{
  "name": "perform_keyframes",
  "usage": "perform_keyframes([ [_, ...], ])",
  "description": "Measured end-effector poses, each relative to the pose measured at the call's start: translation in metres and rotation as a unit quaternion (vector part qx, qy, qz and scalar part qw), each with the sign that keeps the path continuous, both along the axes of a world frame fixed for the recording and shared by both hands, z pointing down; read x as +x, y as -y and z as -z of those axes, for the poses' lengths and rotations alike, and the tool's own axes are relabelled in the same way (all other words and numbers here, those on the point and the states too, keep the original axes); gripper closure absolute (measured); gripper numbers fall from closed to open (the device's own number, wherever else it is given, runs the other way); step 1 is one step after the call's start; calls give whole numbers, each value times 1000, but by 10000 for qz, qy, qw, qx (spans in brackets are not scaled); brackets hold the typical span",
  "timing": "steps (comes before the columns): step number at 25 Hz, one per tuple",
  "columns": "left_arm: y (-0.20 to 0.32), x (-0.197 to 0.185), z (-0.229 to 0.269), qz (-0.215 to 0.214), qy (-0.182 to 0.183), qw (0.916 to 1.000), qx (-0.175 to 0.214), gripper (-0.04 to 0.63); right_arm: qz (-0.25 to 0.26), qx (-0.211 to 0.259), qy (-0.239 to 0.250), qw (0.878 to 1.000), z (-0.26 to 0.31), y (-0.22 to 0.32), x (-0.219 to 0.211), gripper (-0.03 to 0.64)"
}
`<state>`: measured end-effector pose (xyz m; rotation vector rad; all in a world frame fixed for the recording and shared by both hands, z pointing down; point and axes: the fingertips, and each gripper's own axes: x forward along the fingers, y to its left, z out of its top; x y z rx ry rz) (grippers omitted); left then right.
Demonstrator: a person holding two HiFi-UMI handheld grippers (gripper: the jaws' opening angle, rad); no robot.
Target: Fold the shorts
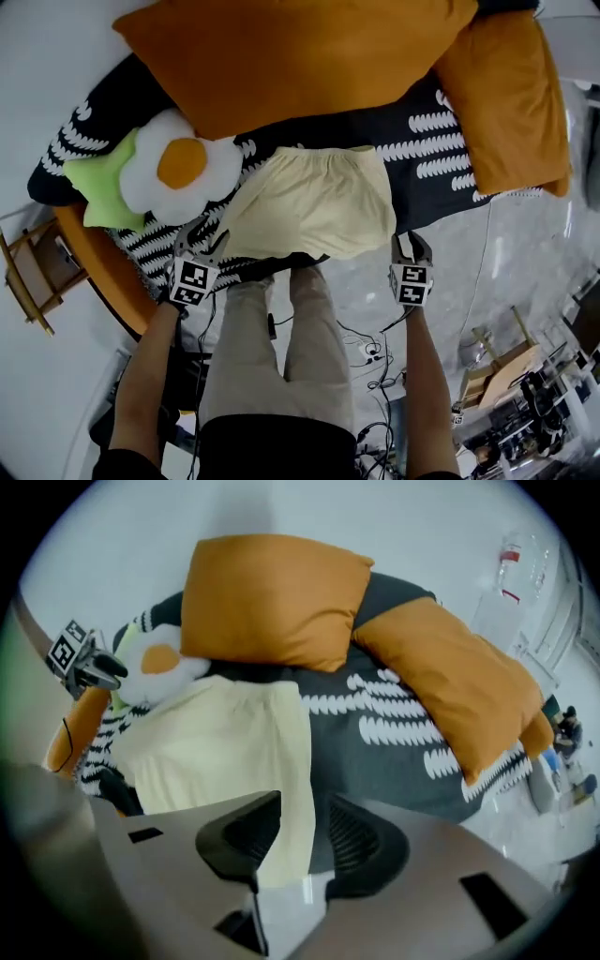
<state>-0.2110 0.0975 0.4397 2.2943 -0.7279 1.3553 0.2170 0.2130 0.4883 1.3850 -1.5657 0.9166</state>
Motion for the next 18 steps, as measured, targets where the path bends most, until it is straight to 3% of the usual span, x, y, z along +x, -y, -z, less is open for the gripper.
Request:
perform_keyframes([
  [2, 44, 47, 15, 159, -455, 9988, 124, 367, 310, 479, 73, 9983, 13, 66, -9, 448],
  [4, 86, 84, 1, 448, -629, 9970, 35, 373, 587, 827, 78, 9948, 18, 133, -22, 449],
  [6, 124, 109, -30, 768, -483, 9958, -94, 426, 631, 997, 104, 9930, 11, 191, -30, 456],
  [9, 162, 139, -78, 889, 61, 9960, -109, 465, 461, 728, 209, 9961, -26, 244, -33, 453],
  [14, 183, 156, -124, 892, 1024, 9904, -263, 502, 701, -66, 28, 9975, -71, 245, -35, 423],
  [16, 165, 148, -129, 768, 1081, 9903, -415, 493, 825, -200, -73, 9964, -68, 219, -42, 420],
  [18, 140, 139, -128, 686, 900, 9923, -511, 453, 1036, -216, -147, 9943, -65, 187, -53, 414],
])
